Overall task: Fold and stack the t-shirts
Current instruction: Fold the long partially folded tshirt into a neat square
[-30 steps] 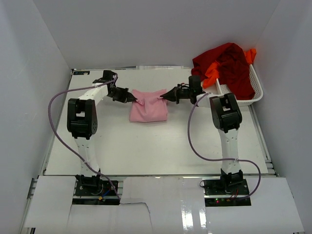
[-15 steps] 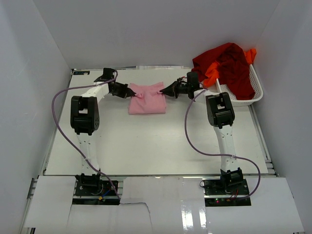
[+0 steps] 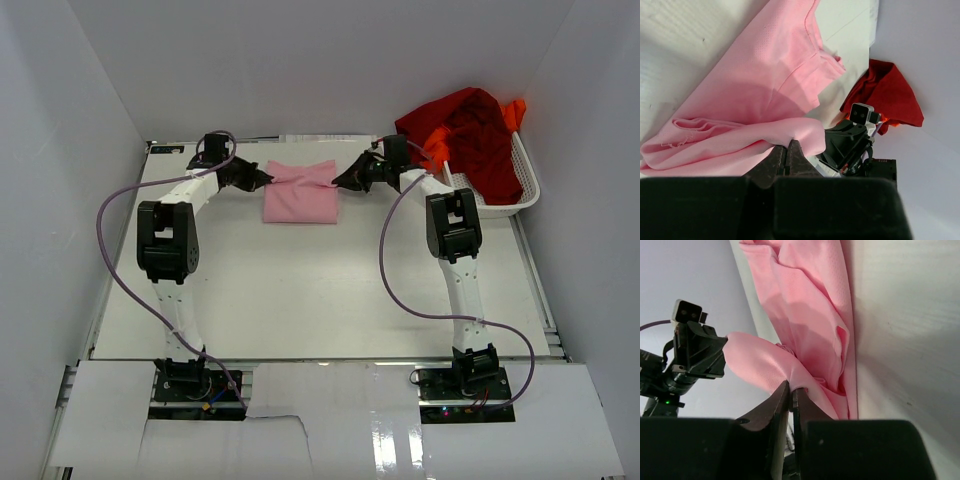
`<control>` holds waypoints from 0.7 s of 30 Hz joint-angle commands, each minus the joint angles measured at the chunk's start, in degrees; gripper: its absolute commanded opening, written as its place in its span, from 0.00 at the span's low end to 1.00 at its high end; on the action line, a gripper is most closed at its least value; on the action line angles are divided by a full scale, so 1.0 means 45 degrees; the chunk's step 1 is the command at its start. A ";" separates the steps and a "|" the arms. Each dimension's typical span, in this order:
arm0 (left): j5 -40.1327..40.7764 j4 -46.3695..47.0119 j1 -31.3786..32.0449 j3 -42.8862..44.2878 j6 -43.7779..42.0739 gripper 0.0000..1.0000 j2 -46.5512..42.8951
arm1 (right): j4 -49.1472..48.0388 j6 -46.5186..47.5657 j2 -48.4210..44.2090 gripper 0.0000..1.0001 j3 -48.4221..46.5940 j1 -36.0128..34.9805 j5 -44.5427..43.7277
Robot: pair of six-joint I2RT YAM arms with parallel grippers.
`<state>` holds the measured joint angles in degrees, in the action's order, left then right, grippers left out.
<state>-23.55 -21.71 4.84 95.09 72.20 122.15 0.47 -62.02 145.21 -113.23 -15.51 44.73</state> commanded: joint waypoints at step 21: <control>0.1639 0.4180 -0.0060 -0.1599 -0.2976 0.80 -0.2318 | 0.2317 0.7724 -0.1445 0.47 -0.0972 -0.1026 -0.4213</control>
<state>-18.13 -7.16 4.71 87.05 63.59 118.76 9.26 -35.53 144.75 -116.88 -18.96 30.76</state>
